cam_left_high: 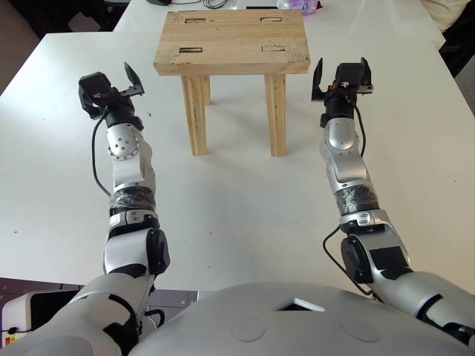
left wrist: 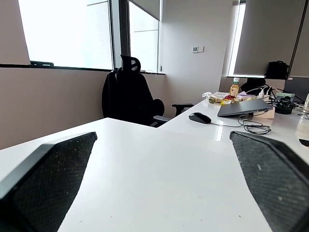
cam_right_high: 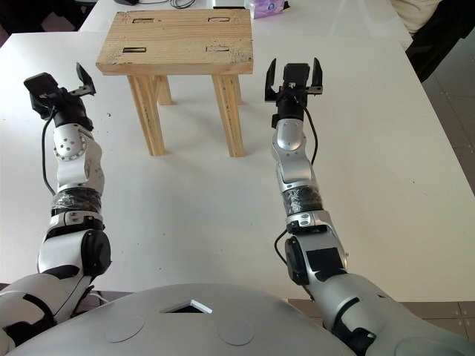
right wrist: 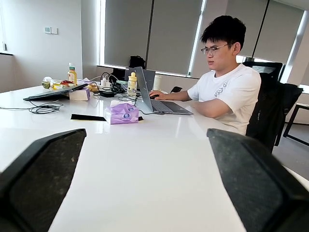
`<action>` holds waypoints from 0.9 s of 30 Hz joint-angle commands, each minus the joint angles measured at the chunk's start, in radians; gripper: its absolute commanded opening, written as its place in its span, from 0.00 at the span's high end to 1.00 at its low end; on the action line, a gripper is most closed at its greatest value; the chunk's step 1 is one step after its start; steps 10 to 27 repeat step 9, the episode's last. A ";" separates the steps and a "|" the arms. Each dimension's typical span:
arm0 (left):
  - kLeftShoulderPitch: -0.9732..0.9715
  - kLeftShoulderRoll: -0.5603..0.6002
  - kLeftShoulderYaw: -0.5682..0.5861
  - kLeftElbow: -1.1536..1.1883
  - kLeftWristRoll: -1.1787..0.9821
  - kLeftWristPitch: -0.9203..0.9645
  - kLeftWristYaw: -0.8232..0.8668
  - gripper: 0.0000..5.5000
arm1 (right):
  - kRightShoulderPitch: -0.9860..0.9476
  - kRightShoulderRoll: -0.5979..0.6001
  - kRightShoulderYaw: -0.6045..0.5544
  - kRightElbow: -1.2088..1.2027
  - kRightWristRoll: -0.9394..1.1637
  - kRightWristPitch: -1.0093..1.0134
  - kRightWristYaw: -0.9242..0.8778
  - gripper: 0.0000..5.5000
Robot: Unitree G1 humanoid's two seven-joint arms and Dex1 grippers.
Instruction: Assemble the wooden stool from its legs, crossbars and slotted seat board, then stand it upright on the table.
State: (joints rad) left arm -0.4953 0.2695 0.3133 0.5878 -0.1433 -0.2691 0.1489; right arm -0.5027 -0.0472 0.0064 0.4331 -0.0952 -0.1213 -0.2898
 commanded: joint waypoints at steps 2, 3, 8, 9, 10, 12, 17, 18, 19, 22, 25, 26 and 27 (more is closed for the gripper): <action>0.017 -0.020 -0.021 -0.082 0.015 0.032 0.000 0.07 | -0.036 -0.037 -0.033 0.005 -0.006 0.000 0.017 0.16; 0.016 -0.027 -0.025 -0.071 0.021 0.025 0.002 0.07 | -0.040 -0.043 -0.039 0.016 -0.007 -0.003 0.014 0.16; -0.038 -0.041 -0.026 0.010 0.034 0.003 0.031 0.07 | -0.058 -0.058 -0.064 0.059 0.001 -0.001 0.018 0.16; -0.055 -0.045 -0.028 0.026 0.039 -0.004 0.038 0.07 | -0.064 -0.062 -0.064 0.074 -0.003 -0.006 0.021 0.16; -0.055 -0.045 -0.028 0.026 0.039 -0.004 0.038 0.07 | -0.064 -0.062 -0.064 0.074 -0.003 -0.006 0.021 0.16; -0.055 -0.045 -0.028 0.026 0.039 -0.004 0.038 0.07 | -0.064 -0.062 -0.064 0.074 -0.003 -0.006 0.021 0.16; -0.055 -0.045 -0.028 0.026 0.039 -0.004 0.038 0.07 | -0.064 -0.062 -0.064 0.074 -0.003 -0.006 0.021 0.16; -0.055 -0.045 -0.028 0.026 0.039 -0.004 0.038 0.07 | -0.064 -0.062 -0.064 0.074 -0.003 -0.006 0.021 0.16; -0.055 -0.045 -0.028 0.026 0.039 -0.004 0.038 0.07 | -0.064 -0.062 -0.064 0.074 -0.003 -0.006 0.021 0.16; -0.055 -0.045 -0.028 0.026 0.039 -0.004 0.038 0.07 | -0.064 -0.062 -0.064 0.074 -0.003 -0.006 0.021 0.16; -0.055 -0.045 -0.028 0.026 0.039 -0.004 0.038 0.07 | -0.064 -0.062 -0.064 0.074 -0.003 -0.006 0.021 0.16; -0.055 -0.045 -0.028 0.026 0.039 -0.004 0.038 0.07 | -0.064 -0.062 -0.064 0.074 -0.003 -0.006 0.021 0.16; -0.055 -0.045 -0.028 0.026 0.039 -0.004 0.038 0.07 | -0.064 -0.062 -0.064 0.074 -0.003 -0.006 0.021 0.16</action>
